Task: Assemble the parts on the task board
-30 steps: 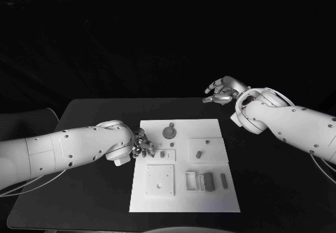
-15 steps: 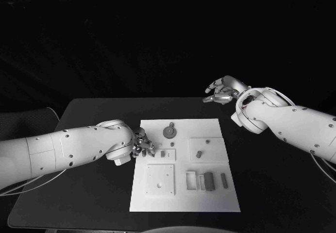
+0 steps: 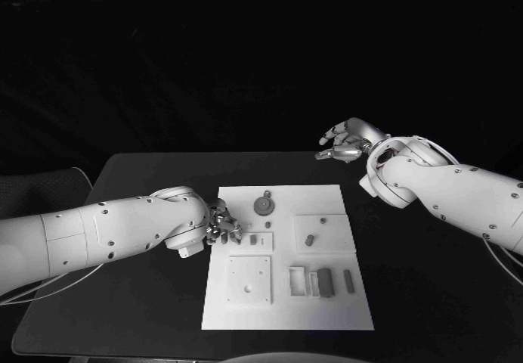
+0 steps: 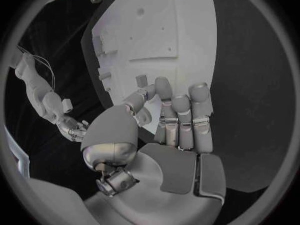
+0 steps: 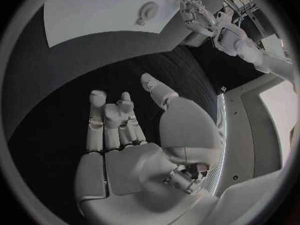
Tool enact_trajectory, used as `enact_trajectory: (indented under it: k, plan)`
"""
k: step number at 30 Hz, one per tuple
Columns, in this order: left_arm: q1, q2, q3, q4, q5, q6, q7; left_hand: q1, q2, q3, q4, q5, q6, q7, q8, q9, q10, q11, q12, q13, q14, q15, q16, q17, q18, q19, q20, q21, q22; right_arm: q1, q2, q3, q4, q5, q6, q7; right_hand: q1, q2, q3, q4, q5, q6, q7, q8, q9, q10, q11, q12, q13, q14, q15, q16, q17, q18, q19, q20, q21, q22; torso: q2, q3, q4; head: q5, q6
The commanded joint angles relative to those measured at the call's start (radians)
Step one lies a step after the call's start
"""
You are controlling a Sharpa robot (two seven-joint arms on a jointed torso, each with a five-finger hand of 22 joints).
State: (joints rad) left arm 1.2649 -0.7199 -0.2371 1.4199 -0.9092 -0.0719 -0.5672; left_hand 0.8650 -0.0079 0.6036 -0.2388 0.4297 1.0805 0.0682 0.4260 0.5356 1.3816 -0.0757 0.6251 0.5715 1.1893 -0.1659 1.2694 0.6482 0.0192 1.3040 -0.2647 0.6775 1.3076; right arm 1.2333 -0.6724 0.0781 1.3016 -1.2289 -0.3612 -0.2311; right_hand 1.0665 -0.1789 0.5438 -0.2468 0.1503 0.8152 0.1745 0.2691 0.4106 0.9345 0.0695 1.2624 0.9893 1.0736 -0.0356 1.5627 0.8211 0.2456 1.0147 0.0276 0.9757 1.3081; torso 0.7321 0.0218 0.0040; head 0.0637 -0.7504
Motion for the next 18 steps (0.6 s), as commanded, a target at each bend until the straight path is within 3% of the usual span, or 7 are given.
enact_trajectory:
  k: [1, 18]
  plan:
    - [-0.002, 0.004, 0.0, 0.003, -0.002, 0.004, 0.01, 0.003, 0.016, 0.003, -0.008, 0.005, 0.117, -0.052, 0.004, 0.075, -0.003, -0.008, 0.005, 0.002, -0.002, -0.014, 0.004, -0.001, 0.024, -0.008, -0.002, 0.008, 0.023, 0.0, 0.0, 0.0, 0.0, -0.001, 0.013, 0.005, -0.005, 0.006, -0.001, 0.003, 0.002, -0.005, 0.009, -0.001, -0.001, -0.006, 0.002, -0.002, -0.001, -0.007, 0.001, -0.004, -0.002, 0.016, 0.001, -0.006, -0.004, 0.009, 0.0, 0.0006, 0.0001, 0.001, -0.001]
    - [-0.003, 0.001, 0.0, 0.009, -0.02, -0.007, 0.001, -0.024, 0.028, 0.028, -0.038, 0.059, 0.128, -0.058, 0.015, 0.084, 0.005, -0.014, 0.026, 0.004, 0.005, -0.019, 0.03, -0.006, 0.023, -0.006, -0.003, 0.034, 0.022, 0.0, -0.001, 0.0, 0.0, -0.001, 0.018, 0.004, -0.005, 0.005, -0.001, 0.004, 0.002, -0.006, 0.009, -0.001, -0.002, -0.006, 0.002, -0.002, -0.002, -0.008, 0.001, -0.004, -0.002, 0.016, 0.001, -0.005, -0.004, 0.01, 0.0, 0.0004, 0.0, 0.002, -0.004]
